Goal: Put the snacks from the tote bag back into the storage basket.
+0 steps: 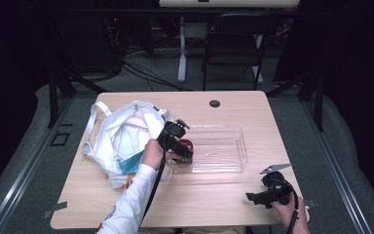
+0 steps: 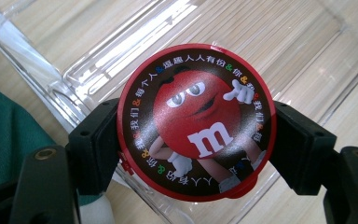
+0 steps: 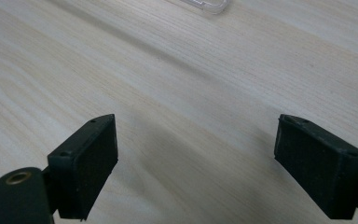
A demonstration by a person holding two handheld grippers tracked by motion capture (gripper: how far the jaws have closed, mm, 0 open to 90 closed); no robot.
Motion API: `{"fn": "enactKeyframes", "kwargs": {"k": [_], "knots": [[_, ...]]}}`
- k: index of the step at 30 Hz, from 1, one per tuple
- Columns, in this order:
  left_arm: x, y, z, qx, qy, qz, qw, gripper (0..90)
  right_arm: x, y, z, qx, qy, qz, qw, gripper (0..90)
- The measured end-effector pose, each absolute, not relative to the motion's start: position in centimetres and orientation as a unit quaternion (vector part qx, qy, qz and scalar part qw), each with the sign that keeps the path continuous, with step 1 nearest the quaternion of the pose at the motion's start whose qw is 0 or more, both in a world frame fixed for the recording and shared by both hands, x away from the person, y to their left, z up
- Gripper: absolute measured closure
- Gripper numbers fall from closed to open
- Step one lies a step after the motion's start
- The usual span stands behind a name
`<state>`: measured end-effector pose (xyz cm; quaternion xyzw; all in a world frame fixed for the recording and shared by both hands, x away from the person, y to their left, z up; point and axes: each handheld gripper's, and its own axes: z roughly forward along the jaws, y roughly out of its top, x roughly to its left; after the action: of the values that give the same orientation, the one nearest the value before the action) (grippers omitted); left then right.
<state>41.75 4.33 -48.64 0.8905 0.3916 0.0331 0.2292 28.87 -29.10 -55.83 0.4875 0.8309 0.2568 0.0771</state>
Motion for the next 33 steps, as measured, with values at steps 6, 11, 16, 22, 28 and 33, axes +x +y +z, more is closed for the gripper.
{"fn": "enactKeyframes", "kwargs": {"k": [6, 11, 16, 22, 28, 33], "knots": [[41.7, 4.1, -49.2, 0.891, 0.394, 0.029, 0.225, 25.7, 28.9, -29.2, -55.8, 0.487, 0.832, 0.256, 0.073, 12.9], [41.7, 3.8, -49.4, 0.893, 0.393, 0.027, 0.218, 25.7, 28.9, -29.1, -55.8, 0.486, 0.832, 0.257, 0.072, 12.9], [41.8, 3.8, -49.6, 0.896, 0.388, 0.029, 0.216, 25.6, 28.9, -29.1, -55.9, 0.485, 0.832, 0.257, 0.074, 12.9], [41.7, 3.7, -49.8, 0.898, 0.386, 0.024, 0.211, 25.6, 28.9, -29.1, -55.9, 0.485, 0.833, 0.258, 0.073, 12.9], [41.6, 3.6, -50.0, 0.899, 0.383, 0.024, 0.21, 25.4, 28.9, -29.1, -55.8, 0.485, 0.833, 0.257, 0.073, 12.9], [41.5, 3.6, -49.7, 0.899, 0.383, 0.025, 0.212, 25.3, 29.0, -29.1, -55.8, 0.484, 0.834, 0.255, 0.072, 12.9]]}}
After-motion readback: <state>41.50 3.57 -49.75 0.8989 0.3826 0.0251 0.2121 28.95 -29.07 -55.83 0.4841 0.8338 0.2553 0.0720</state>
